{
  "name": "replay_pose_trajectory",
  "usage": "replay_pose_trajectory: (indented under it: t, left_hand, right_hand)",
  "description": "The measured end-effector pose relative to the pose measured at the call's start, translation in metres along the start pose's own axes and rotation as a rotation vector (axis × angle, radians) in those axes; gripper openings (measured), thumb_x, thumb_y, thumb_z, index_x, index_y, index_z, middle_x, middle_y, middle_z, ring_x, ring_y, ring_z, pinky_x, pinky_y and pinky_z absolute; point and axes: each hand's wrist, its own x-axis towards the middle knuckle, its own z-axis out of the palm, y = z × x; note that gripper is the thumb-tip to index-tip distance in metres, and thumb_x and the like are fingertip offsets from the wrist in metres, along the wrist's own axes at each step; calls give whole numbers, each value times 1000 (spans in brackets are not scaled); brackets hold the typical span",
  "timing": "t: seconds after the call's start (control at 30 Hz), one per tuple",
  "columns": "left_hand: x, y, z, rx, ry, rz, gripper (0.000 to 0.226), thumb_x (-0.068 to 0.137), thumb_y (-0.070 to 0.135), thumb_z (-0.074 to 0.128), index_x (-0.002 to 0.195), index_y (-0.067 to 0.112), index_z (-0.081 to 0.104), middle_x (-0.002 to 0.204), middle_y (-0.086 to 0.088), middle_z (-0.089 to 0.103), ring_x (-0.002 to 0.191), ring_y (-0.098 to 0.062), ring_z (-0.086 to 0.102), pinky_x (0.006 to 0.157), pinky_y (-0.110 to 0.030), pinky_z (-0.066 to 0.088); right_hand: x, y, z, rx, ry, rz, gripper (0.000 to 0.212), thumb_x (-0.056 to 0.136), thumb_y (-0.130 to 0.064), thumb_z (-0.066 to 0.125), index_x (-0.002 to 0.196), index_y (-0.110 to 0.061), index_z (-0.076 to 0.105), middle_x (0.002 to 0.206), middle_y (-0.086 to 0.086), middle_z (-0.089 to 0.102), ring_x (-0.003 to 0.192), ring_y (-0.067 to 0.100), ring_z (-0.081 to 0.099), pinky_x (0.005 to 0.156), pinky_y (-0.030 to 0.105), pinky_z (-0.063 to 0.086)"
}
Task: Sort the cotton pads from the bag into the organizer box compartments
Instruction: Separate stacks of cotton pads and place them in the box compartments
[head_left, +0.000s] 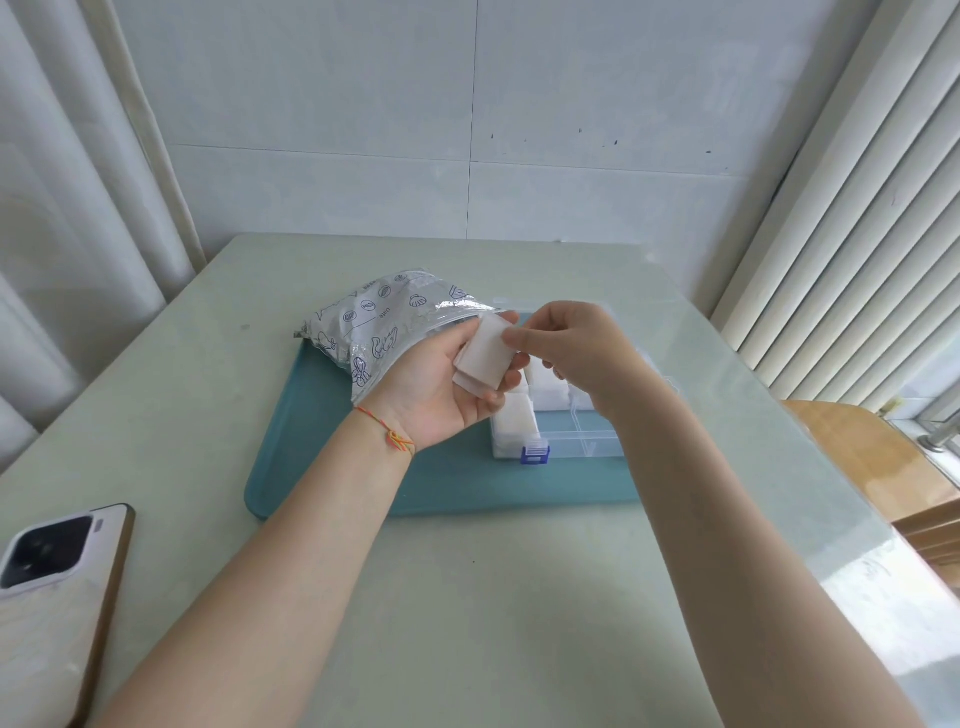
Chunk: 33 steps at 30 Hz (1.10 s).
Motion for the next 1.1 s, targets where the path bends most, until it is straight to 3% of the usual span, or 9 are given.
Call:
replay_pose_trajectory:
  t: [0.13, 0.27, 0.33, 0.43, 0.63, 0.77, 0.9, 1.0, 1.1]
  left_hand:
    - [-1, -1, 1, -27, -8, -6, 29, 102, 37, 37, 109, 21, 59, 87, -10, 65, 72, -19, 60, 50, -21, 44]
    - [0, -1, -2, -60, 33, -16, 35, 102, 47, 34, 119, 24, 54, 86, -4, 64, 74, -19, 64, 58, -26, 49]
    - [1, -1, -3, -65, 44, -29, 42, 102, 53, 32, 120, 21, 53, 88, -4, 62, 76, -18, 63, 64, -28, 53]
    - [0, -2, -3, -28, 61, -39, 48, 100, 59, 33, 107, 19, 60, 85, -3, 62, 74, -17, 63, 67, -28, 50]
    - [-2, -1, 1, 2, 90, -38, 51, 97, 63, 34, 103, 22, 64, 84, 1, 70, 75, -15, 69, 65, -27, 53]
    - [-1, -1, -1, -61, 60, -25, 49, 94, 68, 34, 120, 28, 47, 98, 2, 66, 82, -16, 68, 67, -26, 54]
    - [1, -2, -4, -31, 67, -26, 51, 95, 70, 26, 118, 29, 45, 93, 4, 66, 82, -14, 67, 70, -27, 51]
    - [0, -2, -2, 13, 106, -18, 52, 93, 72, 27, 107, 28, 51, 87, 5, 64, 79, -12, 65, 69, -26, 47]
    - [3, -4, -3, 33, 126, -16, 57, 91, 75, 30, 97, 26, 57, 81, 4, 58, 73, -13, 56, 65, -25, 43]
  right_hand:
    - [-1, -2, 2, -95, 65, -74, 25, 84, -28, 74, 98, -16, 57, 80, -2, 57, 71, 12, 53, 62, 22, 42]
    - [-11, -6, 4, -306, -165, -261, 70, 73, -35, 84, 131, -28, 45, 122, -5, 49, 111, 10, 49, 81, 10, 40]
    - [-15, -5, 12, -552, -239, -330, 95, 66, -45, 85, 144, -31, 32, 132, -8, 44, 124, 13, 40, 98, 25, 38]
    - [-18, -5, 22, -763, -187, -396, 103, 68, -52, 80, 150, -27, 23, 142, -7, 40, 134, 17, 31, 108, 41, 28]
    - [-18, -8, 27, -719, -173, -438, 90, 76, -42, 75, 149, -25, 25, 143, -8, 43, 134, 15, 33, 110, 42, 26]
    - [-19, -8, 29, -675, -171, -461, 93, 74, -36, 76, 150, -28, 23, 139, -8, 44, 130, 16, 38, 107, 41, 29]
    - [-23, -15, 30, -609, -191, -480, 86, 78, -24, 72, 150, -29, 24, 115, -8, 46, 106, 18, 46, 96, 38, 37]
    - [-24, -15, 31, -601, -198, -505, 93, 77, -22, 73, 153, -30, 20, 119, -7, 51, 102, 18, 50, 87, 34, 39]
    - [-23, -13, 30, -622, -233, -491, 94, 76, -25, 75, 152, -33, 19, 111, -4, 55, 79, 16, 52, 79, 29, 37]
